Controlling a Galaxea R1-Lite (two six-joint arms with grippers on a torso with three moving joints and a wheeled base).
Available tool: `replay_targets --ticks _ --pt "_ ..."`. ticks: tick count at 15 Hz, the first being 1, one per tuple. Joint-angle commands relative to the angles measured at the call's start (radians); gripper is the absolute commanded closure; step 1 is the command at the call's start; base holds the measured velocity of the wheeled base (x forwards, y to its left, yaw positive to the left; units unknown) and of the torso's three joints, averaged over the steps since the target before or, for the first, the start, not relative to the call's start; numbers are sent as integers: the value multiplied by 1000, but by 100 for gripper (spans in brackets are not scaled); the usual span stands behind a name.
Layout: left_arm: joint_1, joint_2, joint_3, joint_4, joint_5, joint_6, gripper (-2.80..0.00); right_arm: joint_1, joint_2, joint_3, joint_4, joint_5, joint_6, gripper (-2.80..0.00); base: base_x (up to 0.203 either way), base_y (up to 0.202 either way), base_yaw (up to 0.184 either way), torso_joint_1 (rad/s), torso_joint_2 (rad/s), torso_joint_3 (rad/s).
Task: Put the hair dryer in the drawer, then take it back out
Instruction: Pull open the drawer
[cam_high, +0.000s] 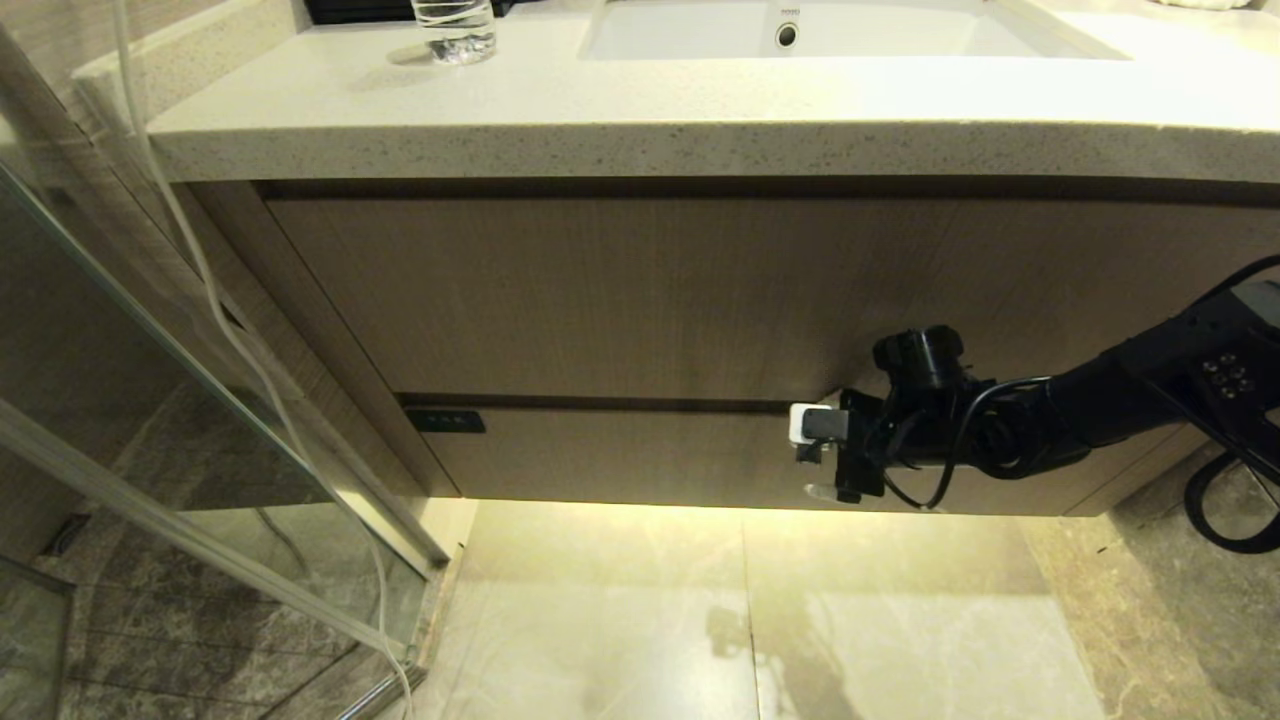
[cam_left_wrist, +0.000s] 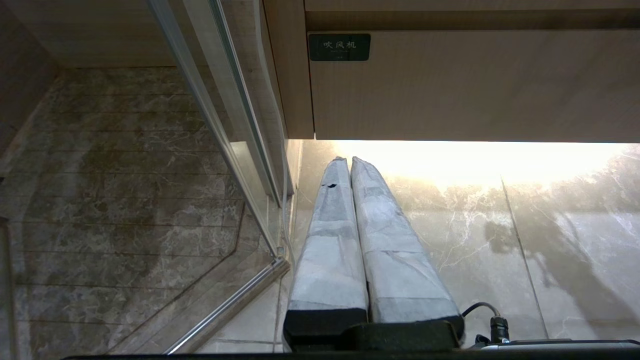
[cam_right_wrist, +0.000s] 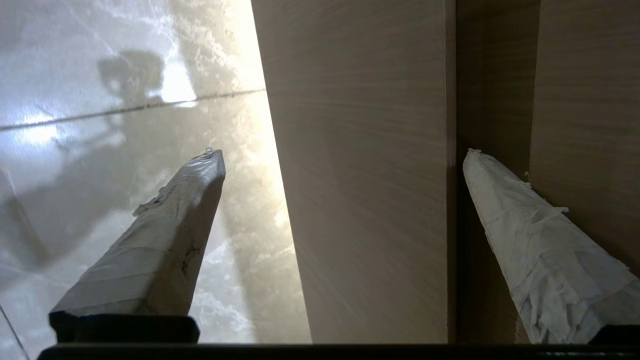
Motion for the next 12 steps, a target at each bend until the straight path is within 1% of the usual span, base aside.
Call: replay_targets --ticks 1,7,12 --pt "0 0 0 0 0 0 0 -1 19 -6 -45 0 13 -280 0 0 0 0 0 0" --pt "0 0 0 0 0 0 0 -13 28 15 -91 13 36 -280 0 0 0 0 0 0" --pt "0 0 0 0 0 0 0 -13 31 34 -72 38 36 -280 0 0 0 0 0 0"
